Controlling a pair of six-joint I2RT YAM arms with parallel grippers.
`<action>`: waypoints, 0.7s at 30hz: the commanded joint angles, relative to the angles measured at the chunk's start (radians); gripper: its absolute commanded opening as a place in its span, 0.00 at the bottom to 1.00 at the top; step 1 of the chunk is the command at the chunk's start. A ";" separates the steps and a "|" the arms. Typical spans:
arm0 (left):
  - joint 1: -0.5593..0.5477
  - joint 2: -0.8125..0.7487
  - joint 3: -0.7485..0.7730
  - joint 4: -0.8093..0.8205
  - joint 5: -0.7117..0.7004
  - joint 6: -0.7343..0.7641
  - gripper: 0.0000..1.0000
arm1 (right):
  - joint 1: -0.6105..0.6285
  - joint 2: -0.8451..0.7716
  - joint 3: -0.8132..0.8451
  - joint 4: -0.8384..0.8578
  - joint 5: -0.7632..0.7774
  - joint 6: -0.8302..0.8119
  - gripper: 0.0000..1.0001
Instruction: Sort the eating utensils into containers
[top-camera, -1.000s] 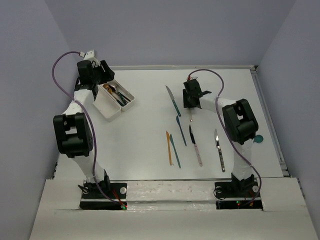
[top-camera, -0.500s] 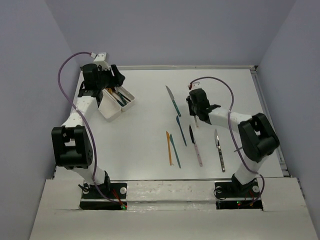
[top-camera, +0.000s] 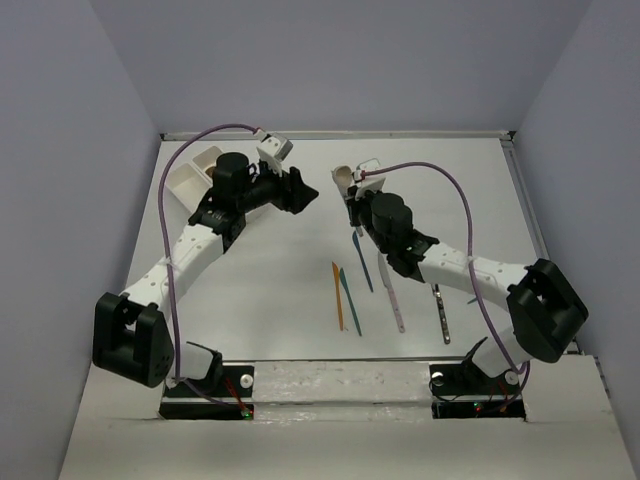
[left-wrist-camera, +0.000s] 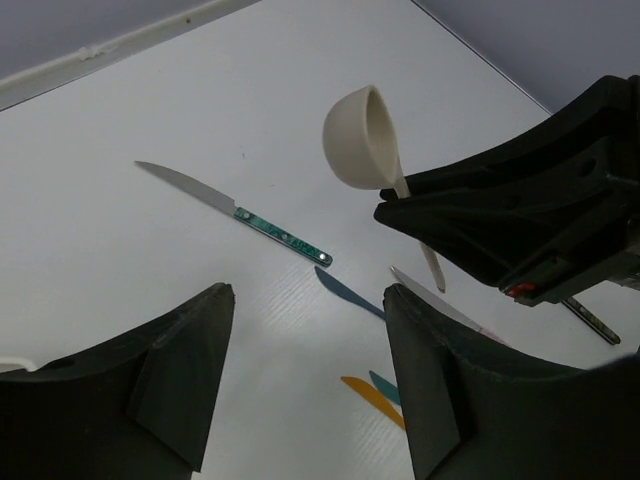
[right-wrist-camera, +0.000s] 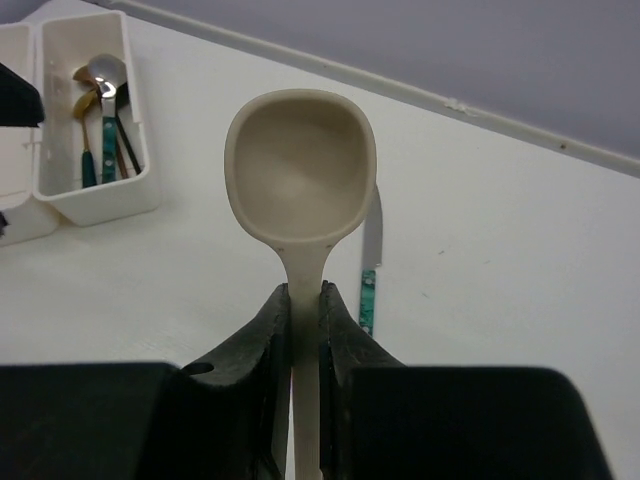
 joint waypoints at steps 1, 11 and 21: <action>-0.024 -0.050 -0.058 0.072 0.013 0.006 0.68 | 0.032 -0.011 0.081 0.069 -0.013 0.089 0.00; -0.102 -0.061 -0.154 0.149 0.022 0.056 0.73 | 0.032 0.040 0.276 -0.083 0.001 0.337 0.00; -0.130 -0.038 -0.131 0.201 -0.002 0.026 0.75 | 0.032 0.107 0.347 -0.102 -0.070 0.420 0.00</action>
